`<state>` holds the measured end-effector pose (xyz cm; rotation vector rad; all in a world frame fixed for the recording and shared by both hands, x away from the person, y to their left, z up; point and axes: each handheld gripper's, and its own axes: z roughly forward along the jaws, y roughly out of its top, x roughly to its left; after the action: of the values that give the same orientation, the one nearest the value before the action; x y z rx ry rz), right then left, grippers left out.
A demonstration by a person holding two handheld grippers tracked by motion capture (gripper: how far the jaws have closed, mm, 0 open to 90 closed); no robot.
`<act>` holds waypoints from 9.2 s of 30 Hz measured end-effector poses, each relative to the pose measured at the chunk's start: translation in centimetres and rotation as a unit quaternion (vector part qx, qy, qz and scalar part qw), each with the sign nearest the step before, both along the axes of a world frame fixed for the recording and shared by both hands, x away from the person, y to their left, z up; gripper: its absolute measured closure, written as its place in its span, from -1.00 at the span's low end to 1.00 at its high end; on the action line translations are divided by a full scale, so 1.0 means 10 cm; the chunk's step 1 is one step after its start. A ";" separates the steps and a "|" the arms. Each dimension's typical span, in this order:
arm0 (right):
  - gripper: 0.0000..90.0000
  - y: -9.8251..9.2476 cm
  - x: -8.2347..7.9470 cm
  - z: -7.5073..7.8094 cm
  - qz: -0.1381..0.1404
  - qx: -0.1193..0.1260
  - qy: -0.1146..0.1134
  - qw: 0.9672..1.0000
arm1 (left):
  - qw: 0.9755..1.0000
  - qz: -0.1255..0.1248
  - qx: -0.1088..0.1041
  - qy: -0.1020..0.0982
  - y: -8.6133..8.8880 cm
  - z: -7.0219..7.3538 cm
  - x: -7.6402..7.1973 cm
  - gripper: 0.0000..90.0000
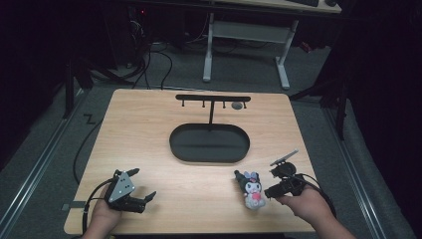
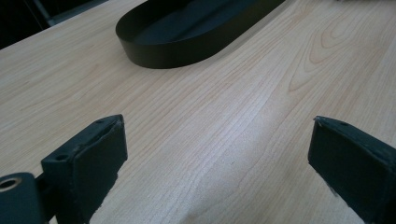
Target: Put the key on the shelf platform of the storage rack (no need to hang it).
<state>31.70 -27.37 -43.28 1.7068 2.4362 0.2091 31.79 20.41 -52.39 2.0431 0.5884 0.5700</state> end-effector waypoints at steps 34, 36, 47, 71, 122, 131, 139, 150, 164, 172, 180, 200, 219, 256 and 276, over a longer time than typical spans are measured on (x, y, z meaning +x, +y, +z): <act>-0.41 0.36 -0.01 -0.43 0.006 0.064 0.072 0.995 | 1.000 0.002 0.001 0.007 0.10 -0.01 -0.08 -0.91; -0.33 0.34 -0.01 -0.46 -0.002 0.074 0.076 0.994 | 1.000 0.002 0.001 0.008 0.09 -0.01 -0.07 -0.91; 0.05 0.37 -0.02 -0.47 0.004 0.071 0.067 0.995 | 1.000 0.003 0.001 0.009 0.10 -0.01 -0.08 -0.91; 0.07 0.40 0.21 0.03 0.022 0.038 0.014 0.999 | 1.000 0.005 0.001 0.010 0.10 -0.02 -0.07 -0.91; 0.07 0.91 1.20 0.06 0.055 0.023 -0.006 0.998 | 1.000 0.005 0.003 0.014 0.12 -0.03 -0.06 -0.91; 0.07 0.99 1.34 0.04 0.052 0.024 -0.006 0.998 | 1.000 0.004 0.002 0.015 0.12 -0.03 -0.06 -0.91; 0.07 1.05 1.46 -0.03 0.057 0.020 -0.005 0.998 | 1.000 0.002 0.005 0.015 0.12 -0.03 -0.05 -0.90; 0.07 1.08 1.66 -0.19 0.046 0.019 -0.005 0.999 | 1.000 0.004 0.002 0.017 0.13 -0.04 -0.05 -0.89; 0.07 1.09 1.76 -0.32 0.045 0.007 0.007 0.999 | 1.000 0.002 0.005 0.021 0.13 -0.05 -0.05 -0.88; 0.06 1.01 1.64 -0.34 0.039 0.011 0.031 0.999 | 1.000 -0.002 0.008 0.023 0.11 -0.05 -0.05 -0.88; 0.06 0.93 1.59 -0.30 0.032 0.016 0.038 0.999 | 1.000 -0.004 0.010 0.025 0.10 -0.05 -0.05 -0.88; -0.23 1.07 1.72 -0.38 0.021 0.028 0.020 0.999 | 1.000 0.001 0.005 0.025 0.12 -0.05 -0.04 -0.87; -0.26 0.94 1.54 -0.06 0.037 0.033 -0.027 0.998 | 1.000 0.006 0.005 0.025 0.12 -0.05 -0.03 -0.87; -0.54 0.20 0.28 -0.54 0.041 0.149 -0.266 0.952 | 1.000 0.004 0.018 0.023 0.03 -0.05 -0.03 -0.91; -0.67 -0.01 -0.27 -0.85 0.044 0.179 -0.333 0.925 | 1.000 0.003 0.011 0.017 0.05 -0.03 -0.09 -0.89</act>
<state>29.03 -27.51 -51.76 1.3217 2.0241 1.1053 30.87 20.91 -52.66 2.0753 0.6112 0.5498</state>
